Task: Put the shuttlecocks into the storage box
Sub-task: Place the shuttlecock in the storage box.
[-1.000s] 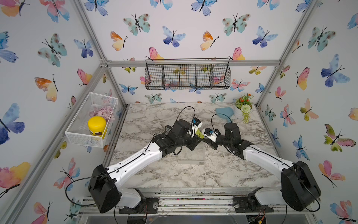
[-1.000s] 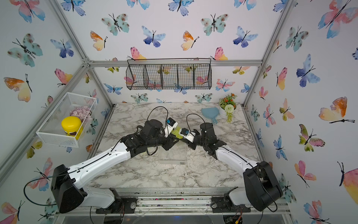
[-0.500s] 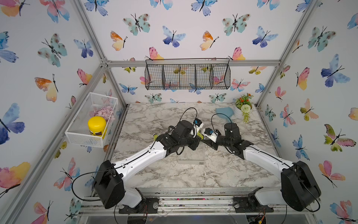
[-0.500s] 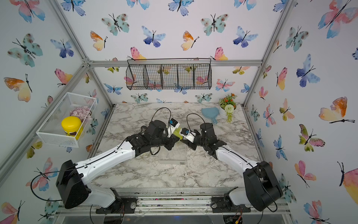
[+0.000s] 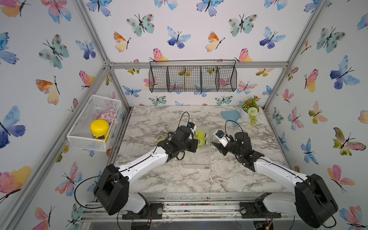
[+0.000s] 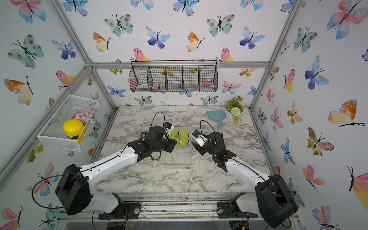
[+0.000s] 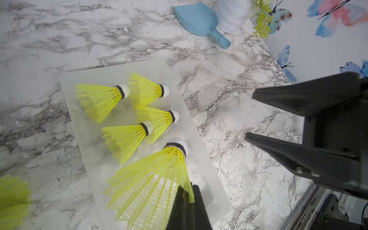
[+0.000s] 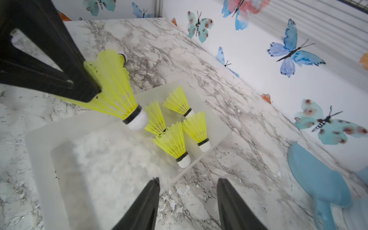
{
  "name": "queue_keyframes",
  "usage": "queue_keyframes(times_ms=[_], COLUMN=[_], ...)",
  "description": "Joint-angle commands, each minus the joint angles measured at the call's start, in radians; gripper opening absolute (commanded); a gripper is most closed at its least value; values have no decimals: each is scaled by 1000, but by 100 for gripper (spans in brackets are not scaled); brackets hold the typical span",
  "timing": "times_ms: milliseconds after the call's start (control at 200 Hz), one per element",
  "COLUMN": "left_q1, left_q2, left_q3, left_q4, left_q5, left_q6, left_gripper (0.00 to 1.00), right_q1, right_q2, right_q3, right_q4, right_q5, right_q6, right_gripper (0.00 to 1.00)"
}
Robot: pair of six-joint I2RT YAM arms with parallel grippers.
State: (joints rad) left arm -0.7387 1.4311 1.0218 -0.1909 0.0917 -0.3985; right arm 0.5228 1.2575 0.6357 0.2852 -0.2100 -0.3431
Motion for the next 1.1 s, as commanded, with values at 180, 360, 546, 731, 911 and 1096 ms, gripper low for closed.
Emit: queue_keyframes(times_ms=[180,360,546,731,911,1096], left_q1=[-1,1,1,2,5,10], left_q2=[4,39,96,147,201,249], left_q3=[-86,-112,-116,-123,-117,-111], left_q4=[107,165,205,265,308,364], left_q5=[151,217,246,250,260,271], left_q6=[-188,-238,-265,-281,-290,-301], left_gripper=[0,0,0,0,0,0], right_q1=[-1,-1,-1,-1,-1,-1], right_q2=[-88,-119,-143,-143,-141,-140], right_q3=[-51,-56,-51,-53,-53,-52], right_q4=[-12,-29,-51,-52,-57,-65], right_q5=[165,182,164,155,152,152], right_q6=[85,112,119,121,121,121], right_gripper=[54,54,54,54,54,54])
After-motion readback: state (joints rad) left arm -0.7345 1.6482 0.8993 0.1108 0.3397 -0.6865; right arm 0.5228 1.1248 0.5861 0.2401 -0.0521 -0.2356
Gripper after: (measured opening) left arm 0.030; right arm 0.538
